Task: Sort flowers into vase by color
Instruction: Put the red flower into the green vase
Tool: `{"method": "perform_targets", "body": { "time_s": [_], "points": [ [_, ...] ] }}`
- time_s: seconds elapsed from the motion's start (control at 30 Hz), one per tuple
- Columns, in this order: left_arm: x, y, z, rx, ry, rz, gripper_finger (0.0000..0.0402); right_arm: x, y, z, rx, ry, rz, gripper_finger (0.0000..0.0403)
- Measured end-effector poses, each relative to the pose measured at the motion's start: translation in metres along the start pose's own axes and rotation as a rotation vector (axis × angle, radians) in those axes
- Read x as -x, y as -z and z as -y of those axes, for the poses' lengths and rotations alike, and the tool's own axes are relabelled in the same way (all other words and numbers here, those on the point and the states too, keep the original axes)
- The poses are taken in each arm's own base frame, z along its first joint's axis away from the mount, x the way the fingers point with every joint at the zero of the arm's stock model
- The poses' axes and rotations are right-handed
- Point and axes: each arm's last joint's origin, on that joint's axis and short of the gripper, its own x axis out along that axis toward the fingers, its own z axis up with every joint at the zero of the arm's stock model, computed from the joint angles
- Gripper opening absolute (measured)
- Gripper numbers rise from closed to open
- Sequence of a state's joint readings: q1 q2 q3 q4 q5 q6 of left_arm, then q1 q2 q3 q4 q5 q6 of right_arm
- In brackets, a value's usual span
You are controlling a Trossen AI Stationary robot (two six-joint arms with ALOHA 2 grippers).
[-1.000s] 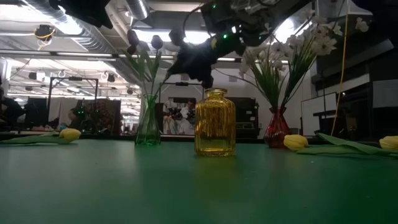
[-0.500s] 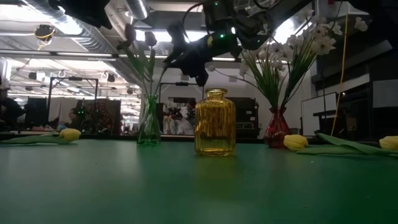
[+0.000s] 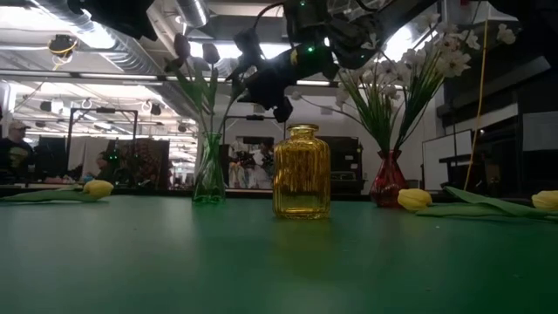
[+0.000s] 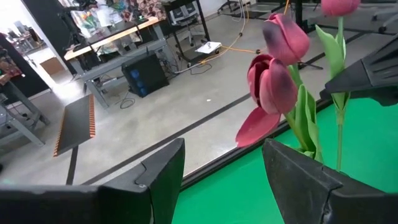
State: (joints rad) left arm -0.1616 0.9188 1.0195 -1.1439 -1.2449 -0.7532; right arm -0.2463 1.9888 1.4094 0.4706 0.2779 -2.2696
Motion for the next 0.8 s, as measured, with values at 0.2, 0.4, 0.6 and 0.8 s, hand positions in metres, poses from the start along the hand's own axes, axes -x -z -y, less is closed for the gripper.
{"method": "perform_targets", "body": {
  "time_s": [0.2,0.4,0.6,0.8],
  "points": [
    [0.000,0.000,0.000,-0.001,0.000,0.000,0.0214,0.003,-0.005,0.005,-0.061,-0.032,-0.047,0.0271],
    [0.000,0.000,0.000,-0.001,0.000,0.000,0.0214,0.009,-0.018,0.016,-0.078,-0.050,-0.083,0.0280],
    [0.000,0.000,0.000,-0.001,0.000,0.000,0.0214,0.017,-0.034,0.030,-0.088,-0.033,-0.065,0.0280],
    [0.000,0.000,0.000,-0.002,0.000,0.000,0.0214,0.024,-0.046,0.039,-0.125,-0.039,-0.072,0.0280]
  ]
}}
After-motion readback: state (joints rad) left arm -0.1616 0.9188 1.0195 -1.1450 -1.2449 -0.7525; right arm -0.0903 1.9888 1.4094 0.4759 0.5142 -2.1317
